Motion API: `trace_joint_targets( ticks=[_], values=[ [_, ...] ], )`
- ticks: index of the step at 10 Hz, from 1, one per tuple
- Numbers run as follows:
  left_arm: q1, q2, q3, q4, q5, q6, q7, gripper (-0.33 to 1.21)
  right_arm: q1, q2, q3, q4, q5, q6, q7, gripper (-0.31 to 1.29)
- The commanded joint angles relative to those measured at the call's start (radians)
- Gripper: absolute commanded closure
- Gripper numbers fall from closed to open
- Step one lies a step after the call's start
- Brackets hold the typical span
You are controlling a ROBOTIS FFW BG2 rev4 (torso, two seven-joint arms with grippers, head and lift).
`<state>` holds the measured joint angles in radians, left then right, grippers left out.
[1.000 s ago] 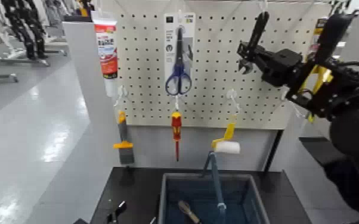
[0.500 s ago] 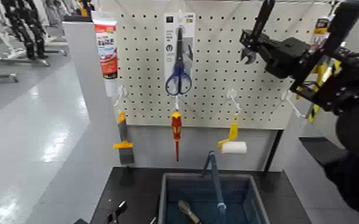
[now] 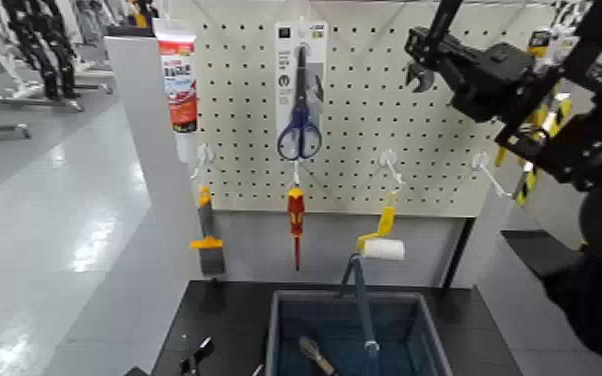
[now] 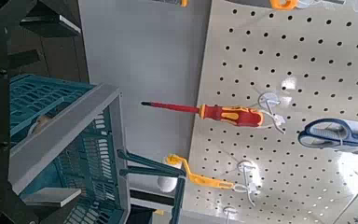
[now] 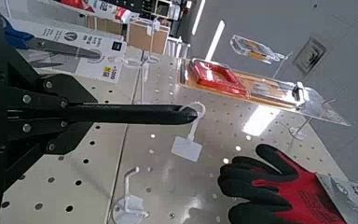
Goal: Put the black wrench into the crate.
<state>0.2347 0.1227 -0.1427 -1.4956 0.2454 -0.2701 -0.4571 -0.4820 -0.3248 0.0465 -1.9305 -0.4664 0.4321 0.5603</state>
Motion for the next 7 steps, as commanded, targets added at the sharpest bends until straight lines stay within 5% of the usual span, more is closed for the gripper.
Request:
trace_joint_targets(
  ticks=[1,7],
  values=[
    [0.0,0.0,0.0,0.0,0.0,0.0,0.0,0.1,0.077,0.029,-0.031,-0.028,-0.003,0.019,0.001,1.29],
    [-0.009,-0.009,0.006,0.025,0.009,-0.015,0.002,0.1,0.322,0.144,-0.082,0.033,-0.021,0.062,-0.014,1.29]
  ],
)
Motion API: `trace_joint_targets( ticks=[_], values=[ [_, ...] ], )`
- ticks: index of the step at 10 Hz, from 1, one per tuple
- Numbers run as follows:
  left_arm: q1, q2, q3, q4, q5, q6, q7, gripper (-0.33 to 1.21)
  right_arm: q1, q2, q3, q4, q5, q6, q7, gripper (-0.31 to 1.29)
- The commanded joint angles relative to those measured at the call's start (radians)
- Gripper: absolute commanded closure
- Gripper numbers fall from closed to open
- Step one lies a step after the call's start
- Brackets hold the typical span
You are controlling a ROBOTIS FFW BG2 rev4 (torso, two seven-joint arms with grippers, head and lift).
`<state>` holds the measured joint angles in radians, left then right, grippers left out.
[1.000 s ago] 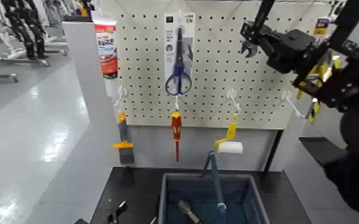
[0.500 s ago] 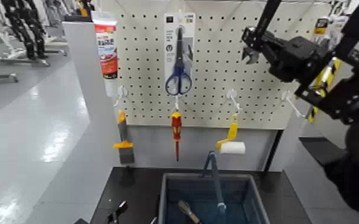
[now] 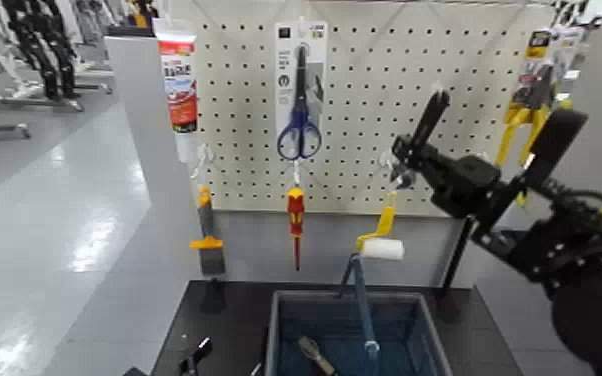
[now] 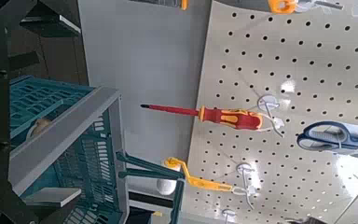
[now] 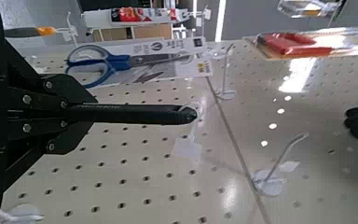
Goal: Put the black wrench into the crate.
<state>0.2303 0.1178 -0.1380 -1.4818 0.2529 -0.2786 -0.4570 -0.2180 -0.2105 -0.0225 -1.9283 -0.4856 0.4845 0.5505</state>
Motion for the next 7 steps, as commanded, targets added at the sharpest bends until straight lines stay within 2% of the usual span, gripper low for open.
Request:
trace_joint_targets(
  ticks=[1,2,4,7],
  values=[
    [-0.009,-0.006,0.0,0.025,0.003,-0.022,0.006,0.1,0.103,0.046,-0.027,0.035,0.01,0.009,-0.017,1.29],
    [-0.011,-0.015,0.006,0.037,0.003,-0.031,0.006,0.1,0.141,0.062,-0.031,0.031,0.052,0.009,-0.026,1.29],
    [-0.02,-0.029,0.009,0.06,0.005,-0.047,0.001,0.1,0.204,0.08,-0.036,0.043,0.082,0.008,-0.041,1.29],
    [-0.037,-0.023,-0.002,0.078,0.008,-0.071,0.0,0.1,0.261,0.083,-0.048,0.065,0.104,0.04,-0.063,1.29]
  ],
)
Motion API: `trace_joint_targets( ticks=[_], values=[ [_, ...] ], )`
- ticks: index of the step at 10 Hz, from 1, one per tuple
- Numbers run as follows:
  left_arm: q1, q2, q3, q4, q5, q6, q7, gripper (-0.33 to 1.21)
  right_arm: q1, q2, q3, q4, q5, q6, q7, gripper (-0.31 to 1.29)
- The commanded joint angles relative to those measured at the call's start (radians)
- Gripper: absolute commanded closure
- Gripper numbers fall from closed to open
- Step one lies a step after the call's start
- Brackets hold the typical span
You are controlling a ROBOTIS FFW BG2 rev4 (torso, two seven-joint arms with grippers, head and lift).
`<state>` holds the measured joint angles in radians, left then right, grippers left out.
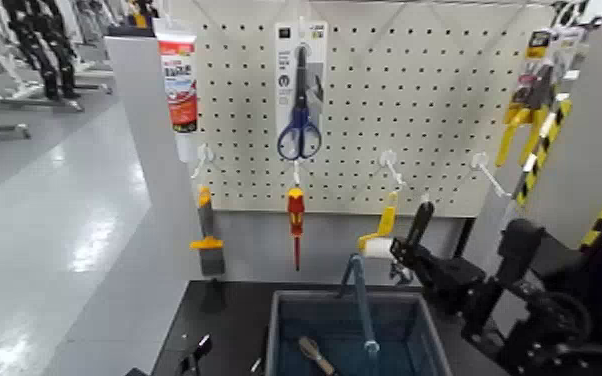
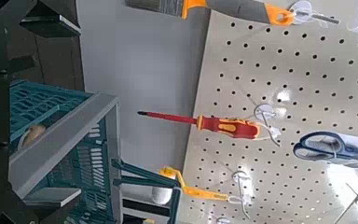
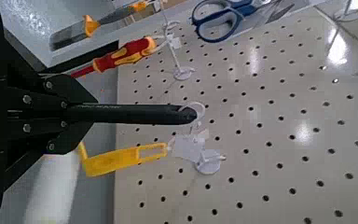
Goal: Put the black wrench into the crate.
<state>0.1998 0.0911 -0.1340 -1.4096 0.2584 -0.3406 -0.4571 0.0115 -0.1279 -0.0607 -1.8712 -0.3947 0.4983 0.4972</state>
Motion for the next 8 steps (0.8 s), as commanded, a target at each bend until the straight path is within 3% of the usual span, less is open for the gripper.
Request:
trace_joint_targets(
  ticks=[1,4,5,6,7,8],
  values=[
    [-0.007,0.007,-0.007,0.008,0.002,-0.011,0.0,0.1,0.05,0.001,-0.013,0.015,0.017,0.045,-0.019,1.29],
    [-0.007,0.007,-0.009,0.006,0.002,-0.012,0.0,0.1,0.073,0.005,-0.011,0.08,0.019,0.069,-0.017,1.29],
    [-0.007,0.006,-0.007,0.006,0.001,-0.015,0.0,0.1,0.074,0.007,-0.014,0.083,0.017,0.108,-0.019,1.22],
    [-0.007,0.007,-0.009,0.006,-0.001,-0.015,0.0,0.1,0.073,0.007,-0.028,0.084,0.017,0.164,-0.02,0.72],
    [-0.007,0.007,-0.009,0.006,-0.001,-0.015,-0.002,0.1,0.073,0.007,-0.03,0.089,0.013,0.172,-0.019,0.25],
    [-0.007,0.007,-0.009,0.006,-0.001,-0.015,0.0,0.1,0.073,0.008,-0.028,0.089,0.011,0.167,-0.016,0.07]
  ],
)
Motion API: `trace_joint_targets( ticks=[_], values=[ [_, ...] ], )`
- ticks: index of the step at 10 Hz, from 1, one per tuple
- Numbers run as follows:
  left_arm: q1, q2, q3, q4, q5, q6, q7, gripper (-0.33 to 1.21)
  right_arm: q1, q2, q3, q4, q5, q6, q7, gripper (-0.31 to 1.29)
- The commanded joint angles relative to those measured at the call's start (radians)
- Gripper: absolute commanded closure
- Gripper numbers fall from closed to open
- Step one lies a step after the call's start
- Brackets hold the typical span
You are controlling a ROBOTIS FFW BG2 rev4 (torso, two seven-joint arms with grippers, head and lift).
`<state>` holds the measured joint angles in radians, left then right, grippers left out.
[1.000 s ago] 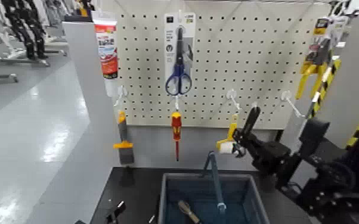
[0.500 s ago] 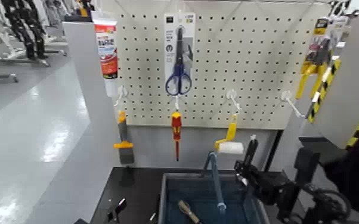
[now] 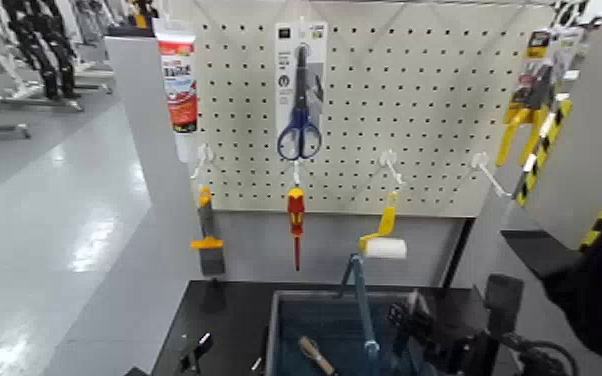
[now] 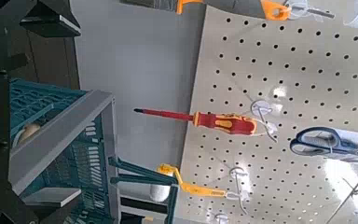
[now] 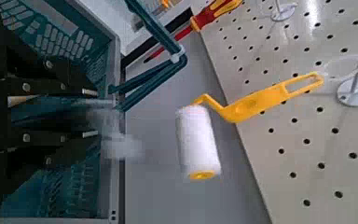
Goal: Put the black wrench into the crate.
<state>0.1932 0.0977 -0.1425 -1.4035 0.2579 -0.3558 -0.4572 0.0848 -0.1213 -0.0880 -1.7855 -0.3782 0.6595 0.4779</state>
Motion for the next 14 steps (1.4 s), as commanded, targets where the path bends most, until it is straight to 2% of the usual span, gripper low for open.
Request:
trace_joint_targets(
  ticks=[1,6,8,9,12,13,14],
  values=[
    [0.0,0.0,0.0,0.0,0.0,0.0,0.0,0.1,0.001,0.002,-0.001,0.006,-0.005,-0.011,0.008,0.06],
    [0.002,0.0,0.0,0.0,-0.002,0.0,0.0,0.1,0.007,0.002,0.004,0.012,-0.007,-0.061,0.019,0.06],
    [0.002,0.0,0.0,0.0,-0.002,0.0,-0.001,0.1,0.009,0.002,0.017,0.009,-0.002,-0.138,0.036,0.06],
    [0.002,0.0,0.0,0.0,0.0,0.0,0.0,0.1,0.012,0.0,0.021,0.0,0.013,-0.161,0.039,0.06],
    [0.003,0.0,0.0,-0.002,-0.002,0.0,0.0,0.1,0.056,0.008,0.033,-0.048,0.142,-0.322,0.025,0.06],
    [0.003,0.0,0.001,0.0,-0.002,-0.002,0.0,0.1,0.089,0.009,0.039,-0.061,0.165,-0.391,-0.005,0.06],
    [0.003,0.0,0.001,-0.002,-0.002,-0.003,0.0,0.1,0.145,0.008,0.053,-0.084,0.18,-0.471,-0.073,0.06]
  ],
)
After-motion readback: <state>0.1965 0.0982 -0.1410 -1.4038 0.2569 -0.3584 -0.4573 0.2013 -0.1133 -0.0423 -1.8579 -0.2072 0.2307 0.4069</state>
